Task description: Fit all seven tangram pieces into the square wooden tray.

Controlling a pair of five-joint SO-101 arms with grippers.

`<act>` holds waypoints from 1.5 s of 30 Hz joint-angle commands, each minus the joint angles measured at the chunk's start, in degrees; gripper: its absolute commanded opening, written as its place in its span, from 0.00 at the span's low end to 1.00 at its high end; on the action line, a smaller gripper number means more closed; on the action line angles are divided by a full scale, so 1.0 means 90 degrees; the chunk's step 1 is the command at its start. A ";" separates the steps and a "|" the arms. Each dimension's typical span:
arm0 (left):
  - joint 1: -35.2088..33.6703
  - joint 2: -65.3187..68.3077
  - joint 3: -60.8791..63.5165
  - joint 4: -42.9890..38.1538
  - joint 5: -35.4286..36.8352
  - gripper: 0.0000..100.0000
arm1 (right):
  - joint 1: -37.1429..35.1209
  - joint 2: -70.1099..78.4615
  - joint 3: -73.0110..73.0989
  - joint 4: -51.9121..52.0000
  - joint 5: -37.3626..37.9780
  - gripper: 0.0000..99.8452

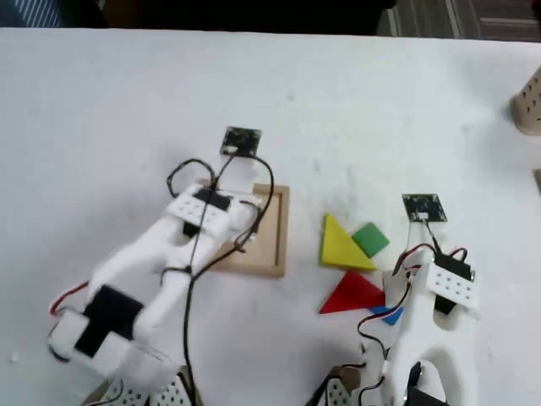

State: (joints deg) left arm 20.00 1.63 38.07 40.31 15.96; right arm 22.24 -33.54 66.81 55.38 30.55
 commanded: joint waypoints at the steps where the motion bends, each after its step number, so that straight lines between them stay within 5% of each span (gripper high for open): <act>1: 0.0073 0.0308 -0.0791 0.0274 0.0029 0.02 | 0.0024 -0.0122 0.0000 -0.0103 0.0293 0.02; 19: 0.0904 0.0376 -0.1534 -0.0078 0.0020 0.02 | 0.0024 -0.0142 0.0039 -0.0103 0.0332 0.02; 26: 0.0874 0.0972 -0.1397 -0.0381 0.0029 0.02 | 0.0024 -0.0132 0.0039 -0.0103 0.0332 0.02; 45: 0.0083 0.1353 -0.1875 0.0752 0.0049 0.02 | 0.0024 -0.0132 0.0039 -0.0103 0.0342 0.02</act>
State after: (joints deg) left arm 22.81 14.37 23.47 46.46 15.96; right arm 22.24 -33.54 67.43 55.38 32.92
